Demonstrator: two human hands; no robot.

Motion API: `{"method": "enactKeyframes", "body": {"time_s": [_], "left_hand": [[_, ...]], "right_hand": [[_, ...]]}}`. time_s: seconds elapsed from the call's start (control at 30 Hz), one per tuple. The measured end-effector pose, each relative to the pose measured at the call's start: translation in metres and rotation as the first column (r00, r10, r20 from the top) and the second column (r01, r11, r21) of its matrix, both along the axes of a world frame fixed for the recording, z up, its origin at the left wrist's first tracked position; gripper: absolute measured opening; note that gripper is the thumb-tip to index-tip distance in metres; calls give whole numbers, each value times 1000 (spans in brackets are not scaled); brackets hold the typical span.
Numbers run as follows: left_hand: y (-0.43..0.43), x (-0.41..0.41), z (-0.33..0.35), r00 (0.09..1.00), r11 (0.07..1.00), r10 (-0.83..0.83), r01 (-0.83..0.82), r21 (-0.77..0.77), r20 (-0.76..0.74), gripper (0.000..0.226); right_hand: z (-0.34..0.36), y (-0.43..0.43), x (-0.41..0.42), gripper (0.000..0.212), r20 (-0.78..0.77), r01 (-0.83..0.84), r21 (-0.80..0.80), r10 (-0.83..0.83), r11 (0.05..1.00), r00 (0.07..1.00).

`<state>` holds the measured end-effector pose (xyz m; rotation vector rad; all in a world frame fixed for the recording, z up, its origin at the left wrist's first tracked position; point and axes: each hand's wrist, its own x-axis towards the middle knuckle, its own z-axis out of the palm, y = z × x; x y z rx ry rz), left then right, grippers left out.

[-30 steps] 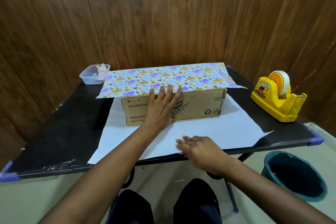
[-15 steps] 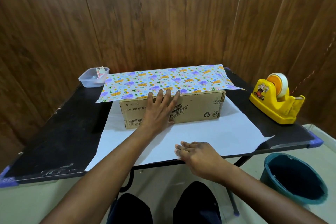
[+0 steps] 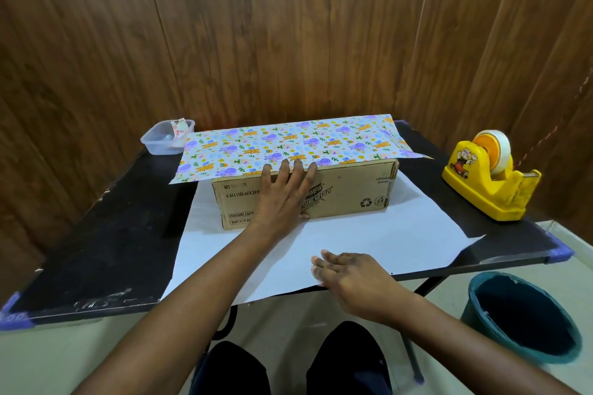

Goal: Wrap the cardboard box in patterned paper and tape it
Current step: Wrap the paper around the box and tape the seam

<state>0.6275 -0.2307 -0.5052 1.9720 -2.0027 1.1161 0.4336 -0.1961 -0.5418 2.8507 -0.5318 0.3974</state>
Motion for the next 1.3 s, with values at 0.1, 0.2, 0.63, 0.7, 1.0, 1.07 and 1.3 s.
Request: {"method": "enactKeyframes", "body": {"time_s": [0.1, 0.2, 0.63, 0.7, 1.0, 1.07, 1.3], "left_hand": [[0, -1, 1, 1000, 1000, 6, -5, 14, -16, 124], [0, -1, 1, 1000, 1000, 2, -1, 14, -26, 125], [-4, 4, -2, 999, 998, -14, 12, -54, -50, 123], [-4, 3, -3, 998, 997, -26, 22, -68, -62, 124], [-10, -5, 45, 991, 1000, -1, 4, 22, -135, 82], [-23, 1, 66, 967, 978, 15, 38, 203, -253, 85], [-48, 19, 74, 889, 752, 242, 81, 654, -388, 112]], "right_hand": [[17, 8, 3, 26, -144, 64, 54, -56, 997, 988], [55, -5, 1, 42, -290, 225, 378, -116, 898, 950], [99, -130, 57, 53, -31, 593, 344, -622, 729, 783], [99, -135, 52, 61, -91, 666, 345, -683, 661, 725], [109, -143, 43, 64, -202, 705, 420, -699, 571, 686], [110, -144, 42, 62, -208, 698, 427, -688, 575, 695], [121, -150, 43, 53, -281, 692, 457, -648, 559, 708]]}}
